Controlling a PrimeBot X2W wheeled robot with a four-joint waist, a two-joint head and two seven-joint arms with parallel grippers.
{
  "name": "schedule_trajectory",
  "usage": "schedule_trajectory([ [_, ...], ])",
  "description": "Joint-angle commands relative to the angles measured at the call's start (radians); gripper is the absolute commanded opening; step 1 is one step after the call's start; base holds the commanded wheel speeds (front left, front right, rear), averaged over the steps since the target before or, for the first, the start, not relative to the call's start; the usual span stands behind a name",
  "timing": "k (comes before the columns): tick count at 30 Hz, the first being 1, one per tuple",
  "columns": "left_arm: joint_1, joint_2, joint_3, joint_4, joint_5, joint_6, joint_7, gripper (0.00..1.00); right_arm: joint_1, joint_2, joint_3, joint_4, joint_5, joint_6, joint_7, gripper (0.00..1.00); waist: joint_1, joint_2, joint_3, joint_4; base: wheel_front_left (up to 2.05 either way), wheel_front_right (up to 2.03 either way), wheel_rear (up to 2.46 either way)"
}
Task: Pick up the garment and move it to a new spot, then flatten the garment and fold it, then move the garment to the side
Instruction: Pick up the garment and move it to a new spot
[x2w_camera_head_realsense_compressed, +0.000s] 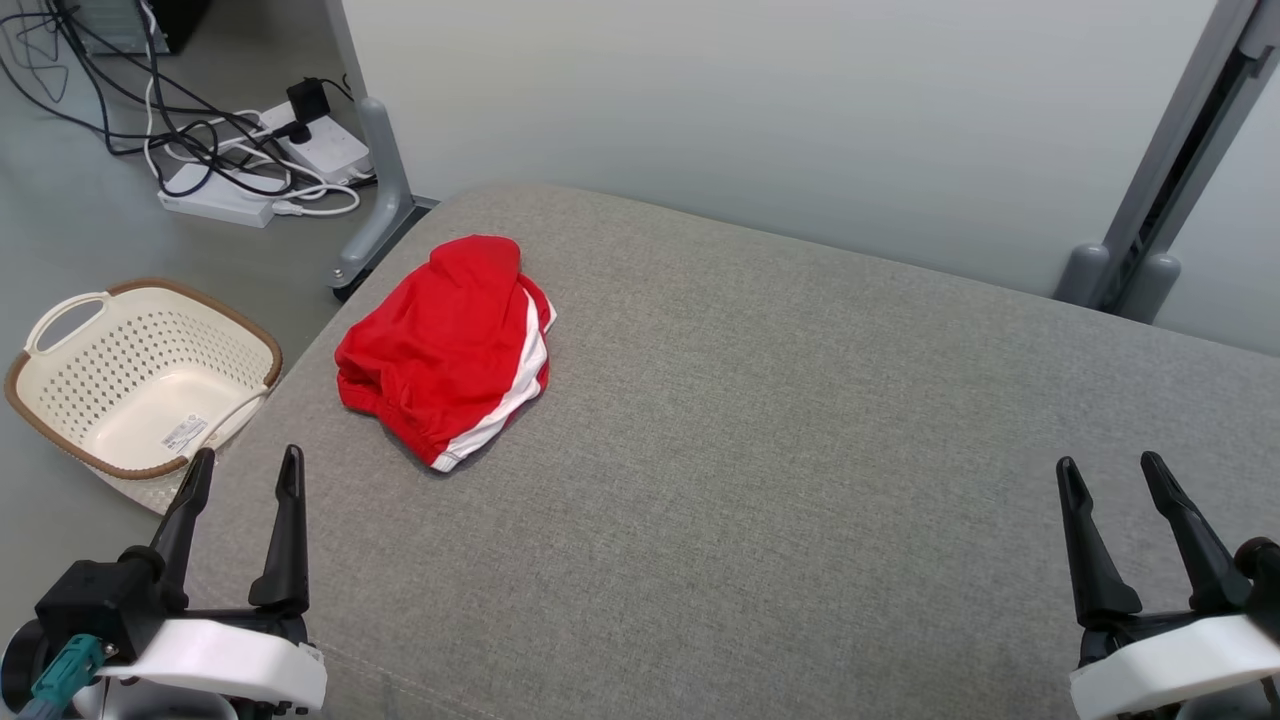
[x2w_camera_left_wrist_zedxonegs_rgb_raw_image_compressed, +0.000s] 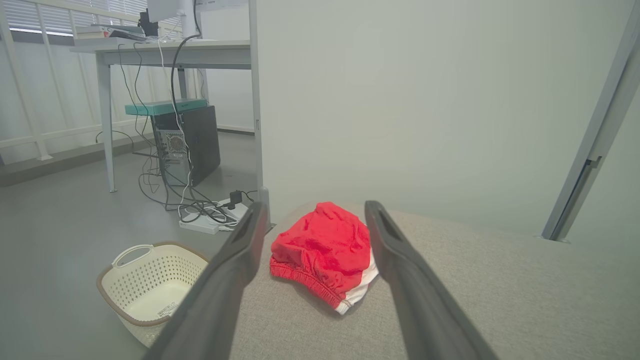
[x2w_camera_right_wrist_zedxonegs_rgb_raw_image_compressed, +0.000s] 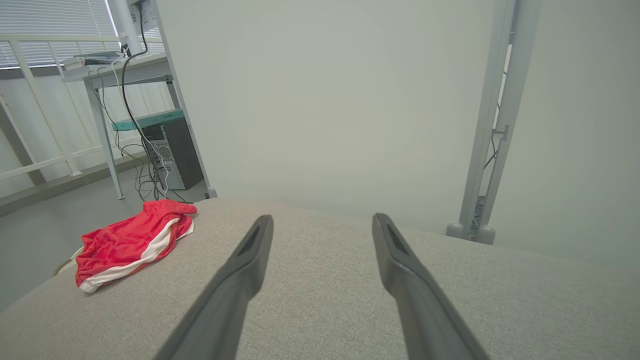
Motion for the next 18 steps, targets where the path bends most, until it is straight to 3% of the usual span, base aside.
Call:
schedule_trajectory([
  [1, -0.019, 0.001, 0.002, 0.001, -0.005, 0.003, -0.006, 1.0, -0.001, -0.001, -0.003, 0.003, 0.005, 0.0, -0.005, 1.0, 0.0, 0.0, 0.003, 0.006, 0.0, 0.0, 0.0],
  [11, -0.046, -0.001, 0.001, -0.007, -0.013, 0.007, -0.003, 1.0, -0.02, -0.001, 0.013, -0.013, -0.001, 0.0, 0.006, 1.0, 0.0, 0.0, 0.037, -0.017, 0.0, 0.0, 0.0],
  [18, -0.2, -0.039, -0.002, 0.065, -0.085, -0.032, 0.053, 1.0, -0.06, -0.019, 0.009, -0.066, -0.027, 0.0, 0.044, 1.0, 0.0, 0.0, 0.164, -0.054, 0.0, 0.0, 0.0],
])
